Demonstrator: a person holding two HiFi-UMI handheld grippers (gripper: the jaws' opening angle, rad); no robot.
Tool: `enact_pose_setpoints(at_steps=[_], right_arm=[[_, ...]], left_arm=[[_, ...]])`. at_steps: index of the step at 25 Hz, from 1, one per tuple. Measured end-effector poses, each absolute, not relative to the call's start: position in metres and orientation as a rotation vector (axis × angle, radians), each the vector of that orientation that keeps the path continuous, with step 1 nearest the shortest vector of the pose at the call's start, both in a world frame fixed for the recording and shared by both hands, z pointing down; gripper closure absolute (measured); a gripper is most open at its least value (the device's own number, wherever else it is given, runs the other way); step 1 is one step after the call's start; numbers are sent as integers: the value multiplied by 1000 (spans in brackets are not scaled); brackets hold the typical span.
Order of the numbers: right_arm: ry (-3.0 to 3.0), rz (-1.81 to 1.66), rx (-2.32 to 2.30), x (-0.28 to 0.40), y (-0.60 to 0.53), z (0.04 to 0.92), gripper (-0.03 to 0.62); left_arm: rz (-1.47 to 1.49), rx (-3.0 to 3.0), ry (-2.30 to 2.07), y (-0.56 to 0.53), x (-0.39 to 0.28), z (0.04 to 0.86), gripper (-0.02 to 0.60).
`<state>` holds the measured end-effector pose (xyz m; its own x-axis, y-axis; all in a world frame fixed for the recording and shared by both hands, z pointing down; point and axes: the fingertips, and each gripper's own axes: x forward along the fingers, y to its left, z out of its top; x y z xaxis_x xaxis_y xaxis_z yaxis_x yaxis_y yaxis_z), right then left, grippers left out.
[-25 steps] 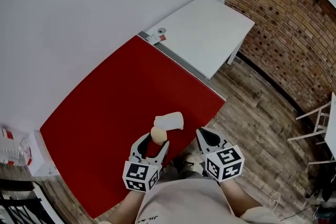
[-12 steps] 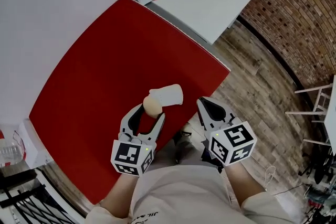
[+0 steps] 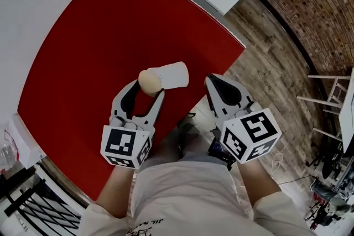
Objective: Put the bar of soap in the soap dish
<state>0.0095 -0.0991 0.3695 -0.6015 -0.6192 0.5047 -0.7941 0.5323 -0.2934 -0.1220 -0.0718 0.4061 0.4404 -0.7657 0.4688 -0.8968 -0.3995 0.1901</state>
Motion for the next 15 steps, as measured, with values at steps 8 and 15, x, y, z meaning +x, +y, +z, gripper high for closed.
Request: enact_pose_setpoints(at_steps=[8,15], right_arm=[[-2433,748,1168,9,-118,383,591],[-2432,775,1164,5,-130,399,590]], left_arm=[[450,2288,-1386,-86,-121,417,321],[518,2289,-1350,-96,-126,438,321]])
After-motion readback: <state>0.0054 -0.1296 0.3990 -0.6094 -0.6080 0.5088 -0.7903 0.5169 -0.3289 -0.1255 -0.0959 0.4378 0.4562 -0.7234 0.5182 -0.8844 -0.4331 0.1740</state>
